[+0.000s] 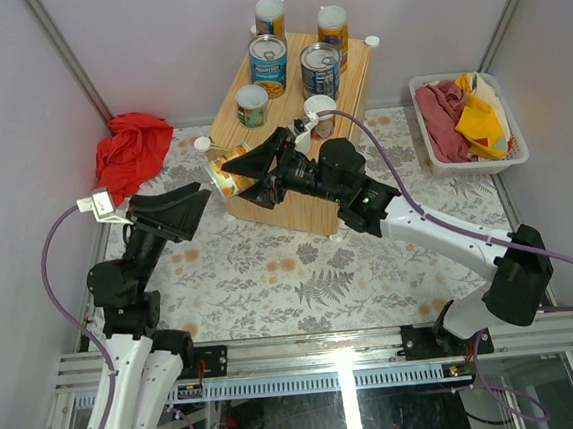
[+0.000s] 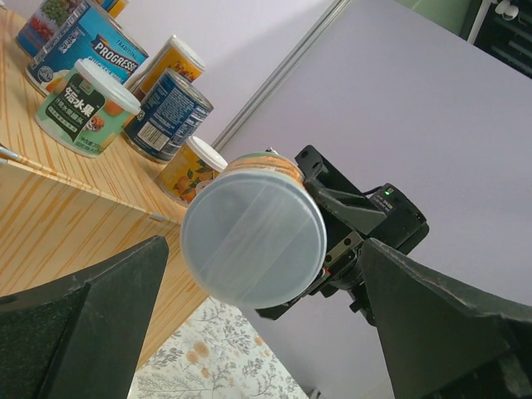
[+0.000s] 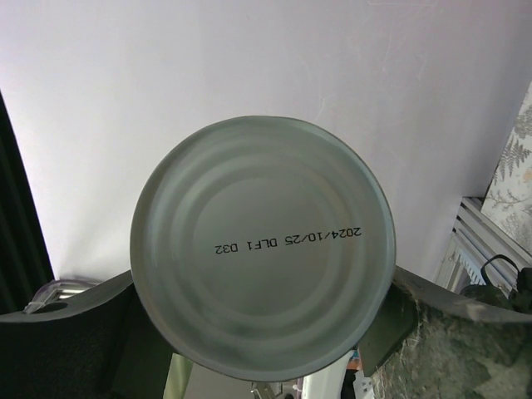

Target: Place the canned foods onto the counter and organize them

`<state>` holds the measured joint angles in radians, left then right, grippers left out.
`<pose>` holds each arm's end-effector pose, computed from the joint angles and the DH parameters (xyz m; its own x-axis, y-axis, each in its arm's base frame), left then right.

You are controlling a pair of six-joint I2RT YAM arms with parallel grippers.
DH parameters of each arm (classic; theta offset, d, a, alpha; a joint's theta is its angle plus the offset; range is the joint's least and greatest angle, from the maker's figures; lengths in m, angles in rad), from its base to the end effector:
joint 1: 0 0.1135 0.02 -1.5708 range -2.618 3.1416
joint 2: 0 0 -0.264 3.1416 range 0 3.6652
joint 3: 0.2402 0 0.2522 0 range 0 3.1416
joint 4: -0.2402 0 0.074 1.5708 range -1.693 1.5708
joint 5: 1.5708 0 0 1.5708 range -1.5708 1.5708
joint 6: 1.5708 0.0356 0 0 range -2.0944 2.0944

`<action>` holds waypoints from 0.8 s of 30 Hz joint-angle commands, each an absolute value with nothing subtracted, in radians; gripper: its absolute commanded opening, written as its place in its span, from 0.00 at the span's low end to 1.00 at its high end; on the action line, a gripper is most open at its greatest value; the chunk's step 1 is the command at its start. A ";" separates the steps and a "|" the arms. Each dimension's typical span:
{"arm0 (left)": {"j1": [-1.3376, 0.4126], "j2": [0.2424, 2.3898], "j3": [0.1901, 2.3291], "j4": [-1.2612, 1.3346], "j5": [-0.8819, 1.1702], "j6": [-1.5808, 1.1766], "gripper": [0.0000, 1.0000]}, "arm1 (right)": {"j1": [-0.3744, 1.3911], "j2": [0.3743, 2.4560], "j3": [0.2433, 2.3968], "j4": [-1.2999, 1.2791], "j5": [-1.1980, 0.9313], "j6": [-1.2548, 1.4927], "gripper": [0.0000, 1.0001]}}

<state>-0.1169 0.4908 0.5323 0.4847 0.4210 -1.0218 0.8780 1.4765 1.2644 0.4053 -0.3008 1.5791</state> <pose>0.1190 -0.0286 0.3615 -0.1299 -0.7686 -0.6263 0.6642 0.4015 -0.6305 0.2175 0.2785 0.4041 -0.9216 0.3850 -0.0487 -0.1150 -0.1509 0.9818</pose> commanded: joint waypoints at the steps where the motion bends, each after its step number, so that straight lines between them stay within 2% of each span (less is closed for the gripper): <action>1: -0.118 0.514 0.580 0.550 0.468 -0.962 1.00 | 0.872 1.411 1.309 0.509 -0.294 1.598 0.09; 24: -0.120 0.557 0.657 0.367 0.506 -0.783 1.00 | 0.873 1.433 1.351 0.504 -0.332 1.623 0.09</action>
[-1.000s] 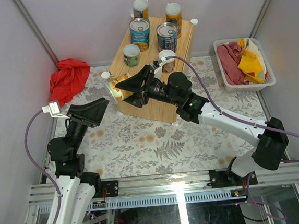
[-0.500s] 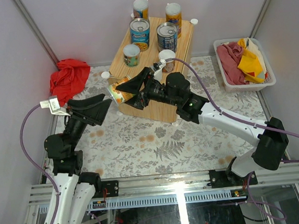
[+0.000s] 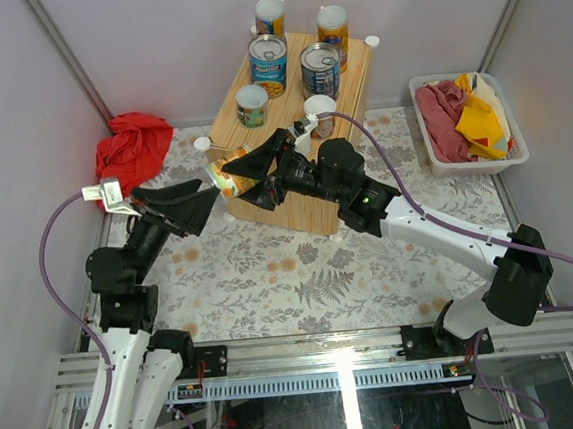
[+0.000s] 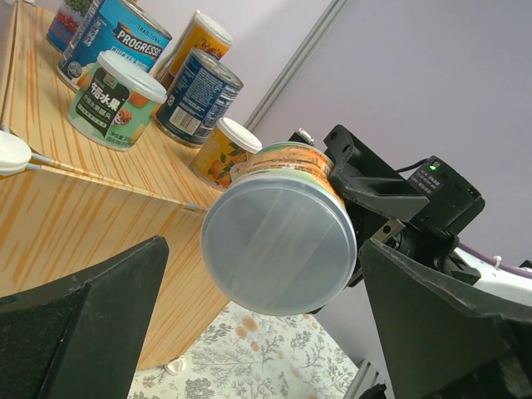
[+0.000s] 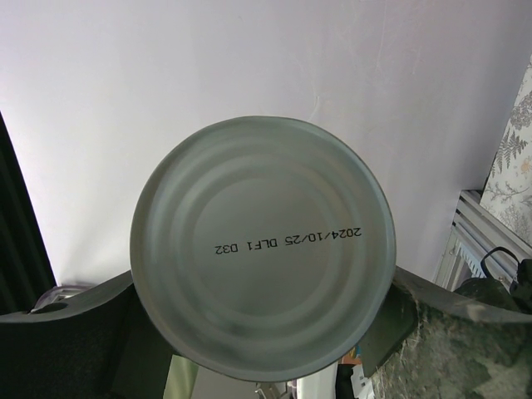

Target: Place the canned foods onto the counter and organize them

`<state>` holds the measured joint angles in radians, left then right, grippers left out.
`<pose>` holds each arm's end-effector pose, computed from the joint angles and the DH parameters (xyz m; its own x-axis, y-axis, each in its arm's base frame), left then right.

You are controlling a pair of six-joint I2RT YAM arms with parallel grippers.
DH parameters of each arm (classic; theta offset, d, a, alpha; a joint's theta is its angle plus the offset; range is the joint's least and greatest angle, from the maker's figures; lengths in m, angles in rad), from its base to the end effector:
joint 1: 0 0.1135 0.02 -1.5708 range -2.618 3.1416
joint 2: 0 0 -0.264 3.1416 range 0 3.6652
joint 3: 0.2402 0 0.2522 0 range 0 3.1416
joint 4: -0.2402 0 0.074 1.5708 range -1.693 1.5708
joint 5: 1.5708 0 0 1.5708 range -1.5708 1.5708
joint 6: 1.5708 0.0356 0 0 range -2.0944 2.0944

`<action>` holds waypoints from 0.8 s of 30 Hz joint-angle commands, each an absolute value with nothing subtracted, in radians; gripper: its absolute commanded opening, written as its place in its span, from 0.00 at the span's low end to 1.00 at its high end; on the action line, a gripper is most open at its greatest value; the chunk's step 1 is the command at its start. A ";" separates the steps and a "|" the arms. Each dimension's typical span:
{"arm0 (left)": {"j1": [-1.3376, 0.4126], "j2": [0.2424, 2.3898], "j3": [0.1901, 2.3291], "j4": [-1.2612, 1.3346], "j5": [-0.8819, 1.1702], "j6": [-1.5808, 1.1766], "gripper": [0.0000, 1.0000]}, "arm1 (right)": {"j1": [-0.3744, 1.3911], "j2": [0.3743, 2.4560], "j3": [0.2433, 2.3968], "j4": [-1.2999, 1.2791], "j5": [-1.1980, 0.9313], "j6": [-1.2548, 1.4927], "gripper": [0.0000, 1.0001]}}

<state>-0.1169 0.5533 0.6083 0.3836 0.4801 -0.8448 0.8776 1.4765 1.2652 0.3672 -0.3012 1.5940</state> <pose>0.1294 -0.0318 0.3704 -0.1079 -0.6552 -0.7477 0.6598 0.5154 -0.5468 0.2180 0.2790 0.4004 -0.9239 0.3819 -0.0231 -0.0778 -0.1283 0.9887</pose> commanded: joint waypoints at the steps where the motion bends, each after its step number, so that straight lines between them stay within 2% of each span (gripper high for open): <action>1: -0.120 0.560 0.661 0.363 0.512 -0.777 1.00 | 0.871 1.435 1.353 0.501 -0.334 1.623 0.09; 24: -0.161 0.699 0.708 0.365 0.595 -0.800 1.00 | 0.872 1.463 1.384 0.488 -0.402 1.640 0.09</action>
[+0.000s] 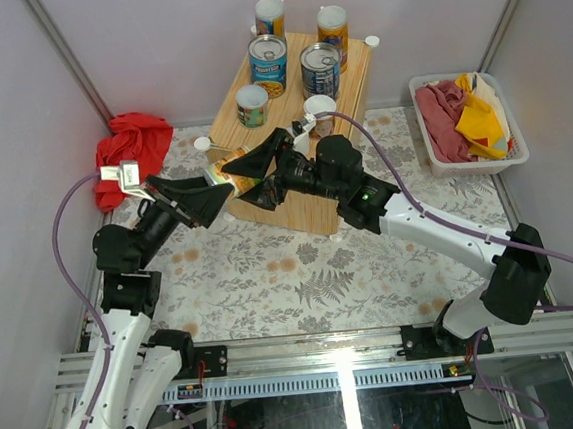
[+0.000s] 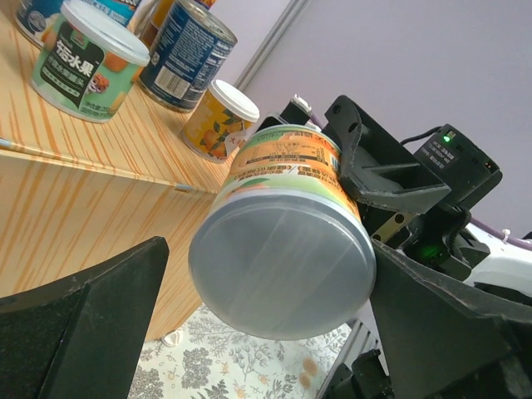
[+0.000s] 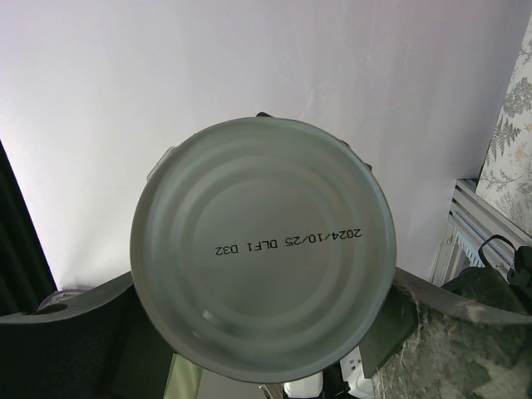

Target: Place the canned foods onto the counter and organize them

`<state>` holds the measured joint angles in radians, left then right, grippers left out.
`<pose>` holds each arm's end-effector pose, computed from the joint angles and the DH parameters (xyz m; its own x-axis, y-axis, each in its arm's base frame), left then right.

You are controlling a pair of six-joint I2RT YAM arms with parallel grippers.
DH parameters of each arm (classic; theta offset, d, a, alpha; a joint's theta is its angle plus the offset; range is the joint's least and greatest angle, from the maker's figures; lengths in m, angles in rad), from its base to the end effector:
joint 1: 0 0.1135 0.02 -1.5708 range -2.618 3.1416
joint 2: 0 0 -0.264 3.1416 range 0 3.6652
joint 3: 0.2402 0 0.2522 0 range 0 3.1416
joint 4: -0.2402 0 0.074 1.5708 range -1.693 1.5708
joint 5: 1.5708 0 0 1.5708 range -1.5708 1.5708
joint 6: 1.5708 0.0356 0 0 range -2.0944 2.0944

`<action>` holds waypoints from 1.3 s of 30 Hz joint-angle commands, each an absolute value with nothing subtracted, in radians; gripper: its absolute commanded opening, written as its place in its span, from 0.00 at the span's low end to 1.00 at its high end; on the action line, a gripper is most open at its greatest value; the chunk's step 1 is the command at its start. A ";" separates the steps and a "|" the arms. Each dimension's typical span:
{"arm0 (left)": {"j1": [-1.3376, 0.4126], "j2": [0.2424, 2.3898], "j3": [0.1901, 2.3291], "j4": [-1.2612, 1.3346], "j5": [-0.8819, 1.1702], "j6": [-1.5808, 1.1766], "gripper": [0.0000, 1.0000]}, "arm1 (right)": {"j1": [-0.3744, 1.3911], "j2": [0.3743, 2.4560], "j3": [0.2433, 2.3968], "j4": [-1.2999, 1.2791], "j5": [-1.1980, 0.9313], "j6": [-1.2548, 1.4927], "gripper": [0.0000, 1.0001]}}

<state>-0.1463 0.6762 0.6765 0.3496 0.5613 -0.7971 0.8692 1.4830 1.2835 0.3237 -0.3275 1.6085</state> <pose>0.1524 -0.0416 0.3745 -0.2052 -0.5819 -0.7870 0.6745 0.4986 -0.5445 0.2209 0.2791 0.4001 -0.9316 0.3635 -0.0024 -0.0449 -0.1084 0.9931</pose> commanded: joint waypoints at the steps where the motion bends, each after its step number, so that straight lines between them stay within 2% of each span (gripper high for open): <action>1: -0.163 0.700 0.707 0.364 0.591 -0.801 1.00 | 0.872 1.463 1.386 0.485 -0.404 1.639 0.09; 6: -0.171 0.693 0.712 0.343 0.567 -0.791 1.00 | 0.872 1.465 1.389 0.474 -0.410 1.633 0.09; 13: -0.173 0.678 0.719 0.303 0.512 -0.779 0.80 | 0.872 1.448 1.380 0.450 -0.406 1.614 0.09; 15: -0.175 0.681 0.722 0.307 0.515 -0.783 0.72 | 0.872 1.443 1.371 0.449 -0.401 1.612 0.09; 21: -0.186 0.711 0.740 0.317 0.546 -0.788 0.28 | 0.872 1.429 1.357 0.452 -0.393 1.607 0.10; 25: -0.190 0.718 0.762 0.302 0.533 -0.773 0.11 | 0.873 1.416 1.344 0.452 -0.386 1.598 0.12; 30: -0.192 0.718 0.786 0.268 0.490 -0.748 0.00 | 0.867 1.400 1.334 0.429 -0.373 1.579 0.23; 35: -0.192 0.738 0.822 0.225 0.457 -0.725 0.00 | 0.861 1.389 1.328 0.423 -0.366 1.566 0.43; 39: -0.192 0.749 0.848 0.204 0.428 -0.705 0.00 | 0.856 1.381 1.330 0.416 -0.362 1.548 0.52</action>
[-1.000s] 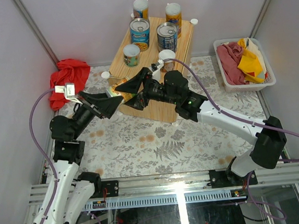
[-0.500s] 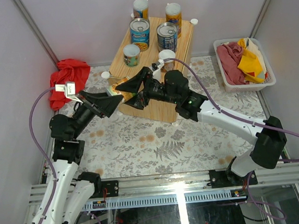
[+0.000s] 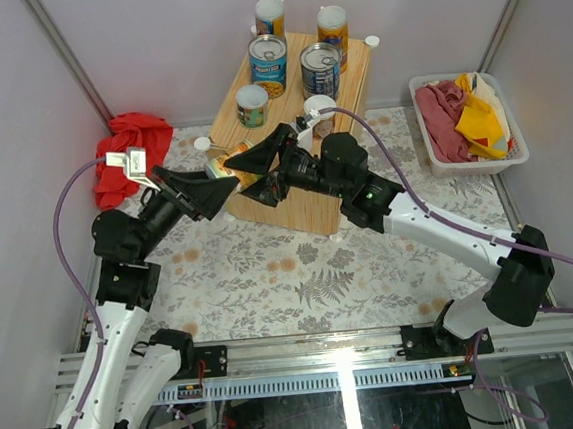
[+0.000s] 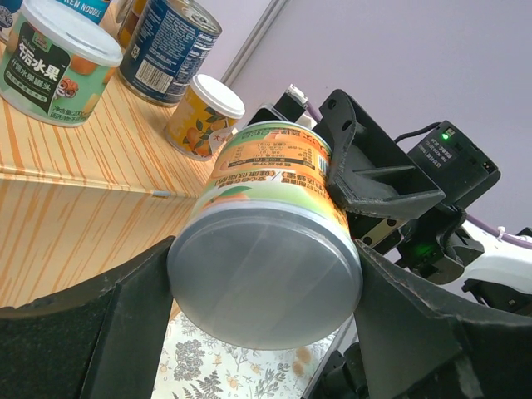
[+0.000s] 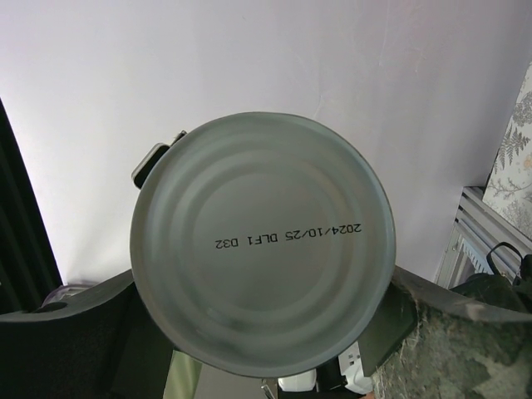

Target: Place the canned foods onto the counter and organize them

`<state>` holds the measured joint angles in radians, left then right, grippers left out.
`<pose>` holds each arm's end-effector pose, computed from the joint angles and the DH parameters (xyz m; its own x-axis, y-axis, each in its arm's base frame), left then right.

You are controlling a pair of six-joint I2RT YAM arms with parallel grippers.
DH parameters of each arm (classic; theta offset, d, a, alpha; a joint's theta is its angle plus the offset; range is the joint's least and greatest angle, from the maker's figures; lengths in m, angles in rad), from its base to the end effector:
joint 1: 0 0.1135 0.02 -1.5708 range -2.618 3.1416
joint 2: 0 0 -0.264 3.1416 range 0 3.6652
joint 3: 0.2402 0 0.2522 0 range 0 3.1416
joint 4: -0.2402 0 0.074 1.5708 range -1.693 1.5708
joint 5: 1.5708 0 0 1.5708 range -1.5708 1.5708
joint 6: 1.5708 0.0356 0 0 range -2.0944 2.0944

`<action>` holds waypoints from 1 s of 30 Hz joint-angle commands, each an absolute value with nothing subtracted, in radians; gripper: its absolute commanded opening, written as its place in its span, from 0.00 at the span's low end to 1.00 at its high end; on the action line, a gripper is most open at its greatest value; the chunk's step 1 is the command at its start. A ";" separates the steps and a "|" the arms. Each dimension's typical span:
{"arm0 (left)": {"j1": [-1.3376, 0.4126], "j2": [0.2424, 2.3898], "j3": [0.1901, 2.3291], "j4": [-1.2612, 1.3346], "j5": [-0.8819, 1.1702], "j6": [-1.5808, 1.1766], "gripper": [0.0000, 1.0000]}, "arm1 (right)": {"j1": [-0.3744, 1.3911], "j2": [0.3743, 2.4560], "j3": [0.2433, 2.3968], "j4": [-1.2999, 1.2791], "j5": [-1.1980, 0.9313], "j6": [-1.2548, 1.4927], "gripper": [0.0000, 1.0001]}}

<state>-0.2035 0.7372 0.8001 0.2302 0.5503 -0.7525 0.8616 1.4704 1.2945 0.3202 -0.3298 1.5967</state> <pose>0.1580 -0.0516 0.3964 -0.2463 -0.5440 -0.8021 0.6771 0.4956 -0.5440 0.2203 0.2745 0.4079 -0.9288 0.3700 -0.0209 -0.0696 -0.1188 0.9905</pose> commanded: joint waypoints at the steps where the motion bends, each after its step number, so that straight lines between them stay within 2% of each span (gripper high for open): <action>1: -0.192 0.753 0.852 0.203 0.422 -0.703 0.00 | 0.854 1.379 1.332 0.413 -0.362 1.543 0.54; 11: -0.192 0.805 0.906 0.197 0.378 -0.692 0.00 | 0.836 1.364 1.312 0.398 -0.360 1.522 0.69; 20: -0.193 0.843 0.941 0.215 0.343 -0.683 0.00 | 0.825 1.363 1.306 0.382 -0.381 1.506 0.95; 24: -0.194 0.843 0.941 0.223 0.337 -0.681 0.00 | 0.822 1.364 1.308 0.354 -0.390 1.486 0.98; 30: -0.193 0.852 0.976 0.198 0.338 -0.655 0.00 | 0.818 1.348 1.348 0.217 -0.390 1.362 0.98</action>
